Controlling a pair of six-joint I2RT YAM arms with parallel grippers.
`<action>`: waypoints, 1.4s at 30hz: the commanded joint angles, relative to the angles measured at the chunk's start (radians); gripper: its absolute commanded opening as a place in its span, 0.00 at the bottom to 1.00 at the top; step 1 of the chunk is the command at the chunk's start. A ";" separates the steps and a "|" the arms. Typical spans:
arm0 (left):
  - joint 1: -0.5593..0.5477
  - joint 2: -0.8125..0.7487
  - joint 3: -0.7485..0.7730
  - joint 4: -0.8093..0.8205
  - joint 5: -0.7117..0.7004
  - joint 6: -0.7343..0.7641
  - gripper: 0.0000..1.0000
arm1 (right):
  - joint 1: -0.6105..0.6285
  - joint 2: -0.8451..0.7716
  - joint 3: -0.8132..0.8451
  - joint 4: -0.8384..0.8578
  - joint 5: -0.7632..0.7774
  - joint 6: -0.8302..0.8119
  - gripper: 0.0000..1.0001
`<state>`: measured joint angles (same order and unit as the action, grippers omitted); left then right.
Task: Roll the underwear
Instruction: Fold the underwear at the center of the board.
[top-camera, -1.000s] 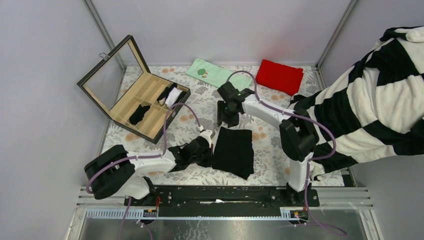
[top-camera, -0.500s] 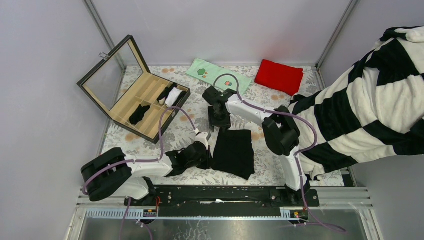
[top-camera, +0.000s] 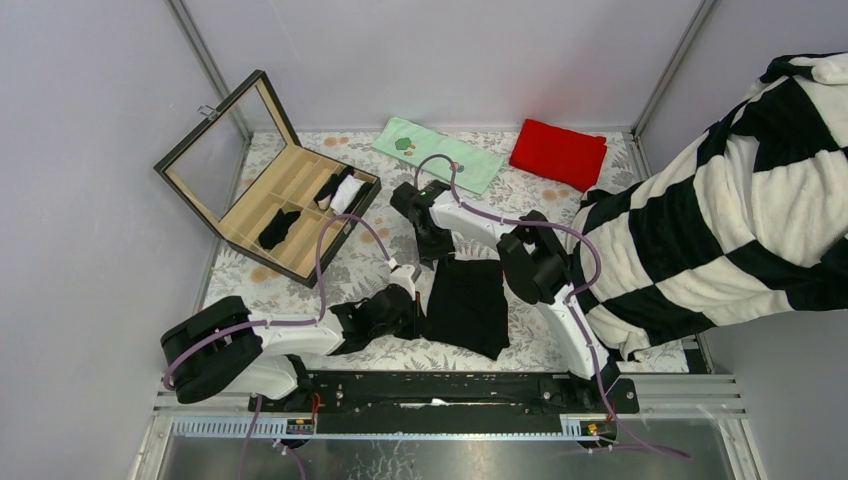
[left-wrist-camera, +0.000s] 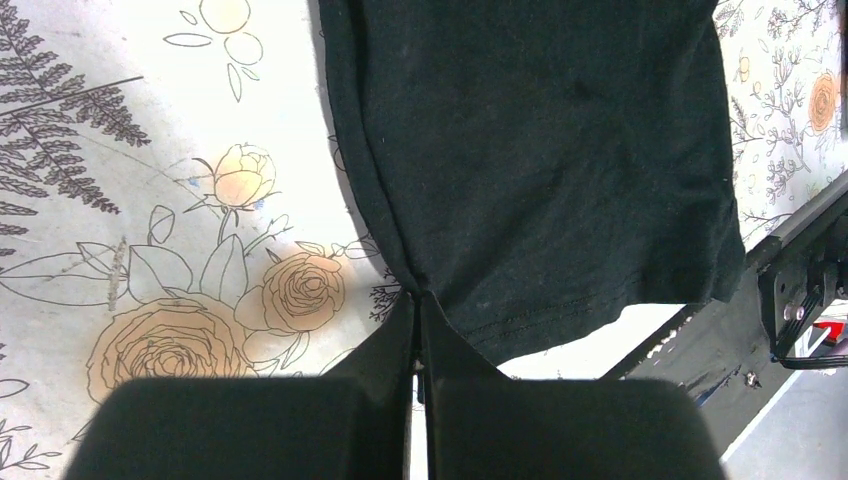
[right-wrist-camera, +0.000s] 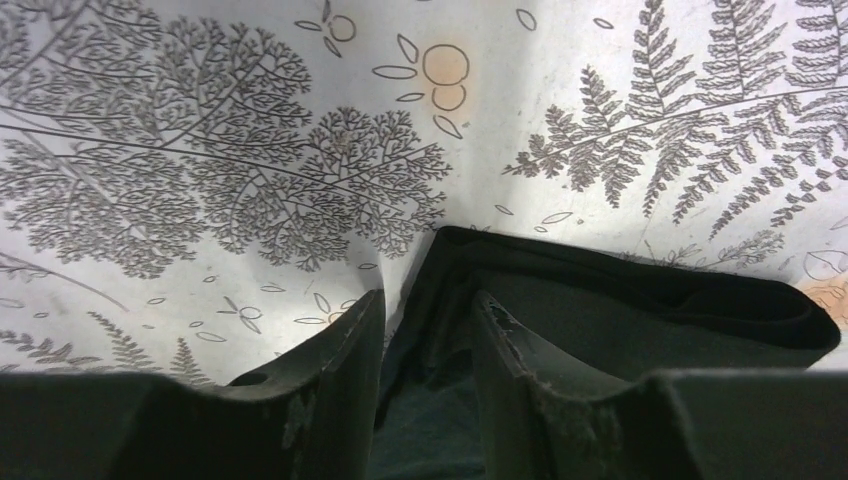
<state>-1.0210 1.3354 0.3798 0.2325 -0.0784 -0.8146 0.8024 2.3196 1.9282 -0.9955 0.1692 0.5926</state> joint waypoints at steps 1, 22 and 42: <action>-0.009 0.000 -0.002 0.045 -0.027 -0.006 0.00 | 0.014 0.036 0.053 -0.079 0.051 -0.013 0.39; -0.013 -0.199 0.133 -0.334 -0.172 0.046 0.00 | -0.060 -0.237 -0.218 0.298 -0.133 0.072 0.00; -0.079 0.015 0.512 -0.707 -0.324 0.229 0.00 | -0.271 -0.670 -0.847 0.926 -0.419 0.258 0.00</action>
<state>-1.0679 1.3247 0.8299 -0.4412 -0.3687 -0.6323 0.5518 1.7416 1.1481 -0.1986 -0.2050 0.8139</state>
